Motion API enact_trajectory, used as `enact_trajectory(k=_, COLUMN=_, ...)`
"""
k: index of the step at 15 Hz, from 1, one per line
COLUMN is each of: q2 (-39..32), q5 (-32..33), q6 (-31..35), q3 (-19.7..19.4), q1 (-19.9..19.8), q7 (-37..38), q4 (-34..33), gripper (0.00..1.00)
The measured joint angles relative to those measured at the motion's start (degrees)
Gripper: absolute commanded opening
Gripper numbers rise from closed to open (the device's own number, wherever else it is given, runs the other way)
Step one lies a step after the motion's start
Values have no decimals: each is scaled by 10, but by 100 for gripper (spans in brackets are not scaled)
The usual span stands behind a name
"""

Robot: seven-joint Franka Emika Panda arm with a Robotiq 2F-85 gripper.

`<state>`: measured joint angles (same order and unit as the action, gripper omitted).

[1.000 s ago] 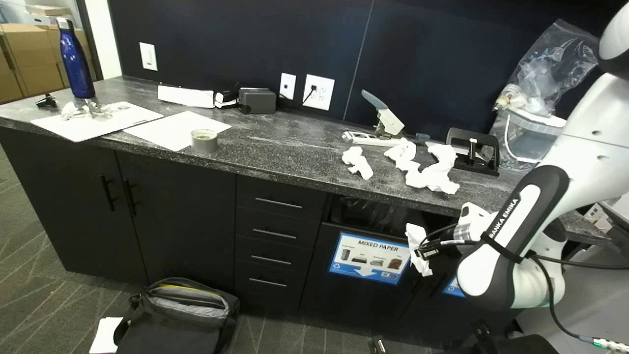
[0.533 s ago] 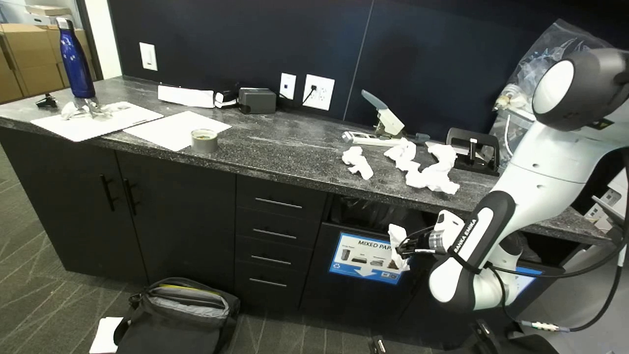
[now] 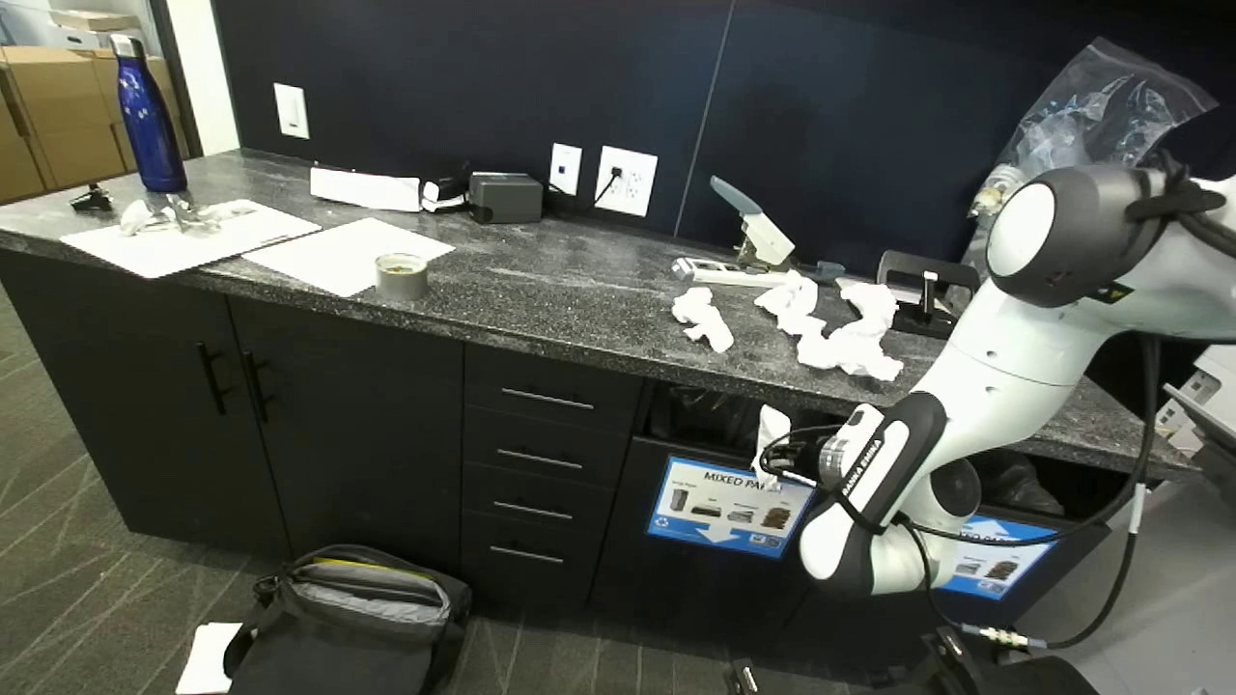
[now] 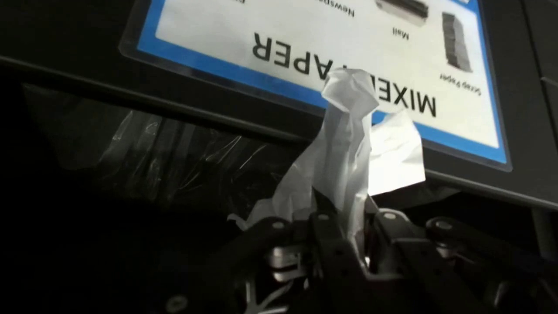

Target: Remove all the paper trash from the table and put them in the bin on the left

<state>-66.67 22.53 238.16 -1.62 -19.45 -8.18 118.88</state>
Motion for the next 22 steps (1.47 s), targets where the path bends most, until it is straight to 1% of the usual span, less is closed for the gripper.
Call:
enact_trajectory(k=3, q2=-20, q5=-42, q6=19, q3=2, q1=12, q7=31, q4=-29, gripper=16)
enact_trajectory(k=8, q2=-52, q5=-124, q6=17, q3=8, q1=35, q7=78, q4=-77, gripper=16)
enact_trajectory(k=12, q2=-74, q5=-182, q6=13, q3=9, q1=54, q7=99, q4=-118, gripper=16)
enact_trajectory(k=14, q2=-83, q5=-207, q6=13, q3=9, q1=64, q7=104, q4=-135, gripper=13)
enact_trajectory(k=15, q2=-87, q5=-216, q6=13, q3=9, q1=67, q7=105, q4=-141, gripper=40)
enact_trajectory(k=17, q2=-92, q5=-229, q6=13, q3=9, q1=73, q7=110, q4=-150, gripper=38)
enact_trajectory(k=19, q2=-95, q5=-235, q6=9, q3=9, q1=75, q7=114, q4=-156, gripper=51)
enact_trajectory(k=20, q2=-95, q5=-235, q6=4, q3=9, q1=76, q7=114, q4=-159, gripper=61)
enact_trajectory(k=21, q2=-95, q5=-235, q6=-3, q3=9, q1=76, q7=114, q4=-162, gripper=67)
enact_trajectory(k=22, q2=-95, q5=-235, q6=-8, q3=9, q1=77, q7=114, q4=-165, gripper=76)
